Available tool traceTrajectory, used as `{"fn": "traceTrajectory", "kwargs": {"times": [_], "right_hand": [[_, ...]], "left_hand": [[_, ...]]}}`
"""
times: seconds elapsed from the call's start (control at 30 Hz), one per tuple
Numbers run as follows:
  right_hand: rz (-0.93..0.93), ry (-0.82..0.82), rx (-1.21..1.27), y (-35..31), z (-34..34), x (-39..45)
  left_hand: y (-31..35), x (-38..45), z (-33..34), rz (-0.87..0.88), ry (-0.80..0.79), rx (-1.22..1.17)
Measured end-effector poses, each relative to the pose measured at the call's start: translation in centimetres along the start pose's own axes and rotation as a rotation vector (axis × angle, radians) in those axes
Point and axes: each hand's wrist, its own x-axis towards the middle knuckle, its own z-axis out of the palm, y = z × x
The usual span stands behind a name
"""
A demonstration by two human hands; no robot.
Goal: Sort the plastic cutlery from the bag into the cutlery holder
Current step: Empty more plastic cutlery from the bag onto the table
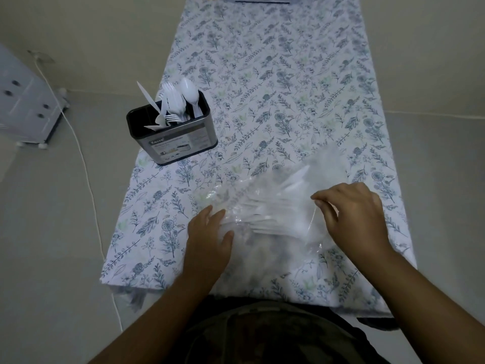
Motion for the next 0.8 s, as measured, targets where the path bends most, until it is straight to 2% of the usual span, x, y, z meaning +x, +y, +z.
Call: {"fn": "traceTrajectory", "kwargs": {"times": [0.1, 0.27, 0.37, 0.47, 0.53, 0.57, 0.63, 0.7, 0.8], "right_hand": [[0.051, -0.037, -0.021, 0.4, 1.0, -0.8], [0.002, -0.076, 0.026, -0.9, 2.3, -0.7], [-0.101, -0.187, -0.011, -2.0, 3.9, -0.3], [-0.097, -0.253, -0.07, -1.9, 5.7, -0.5], [-0.081, -0.225, -0.049, -1.2, 6.5, -0.8], [-0.074, -0.193, -0.034, -1.1, 6.7, -0.9], [-0.071, -0.132, -0.016, -1.0, 6.7, -0.9], [-0.071, -0.09, -0.007, -1.4, 6.6, -0.8], [-0.051, -0.054, 0.02, -1.9, 6.0, -0.5]], "left_hand": [[0.1, -0.1, -0.5, -0.14, 0.037, -0.117], [0.4, 0.2, -2.4, -0.191, 0.167, -0.34], [1.1, 0.6, -3.2, -0.453, 0.127, -0.643], [1.4, 1.4, -4.2, -0.683, 0.104, -1.027], [1.7, 1.9, -5.2, -0.732, 0.117, -1.284], [2.0, 1.8, -5.6, -0.708, 0.124, -1.327], [2.2, 1.6, -5.9, -0.603, 0.142, -1.195], [2.0, 1.1, -5.7, -0.44, 0.221, -0.848], [1.4, 0.7, -5.6, 0.005, 0.3, -0.265]]}}
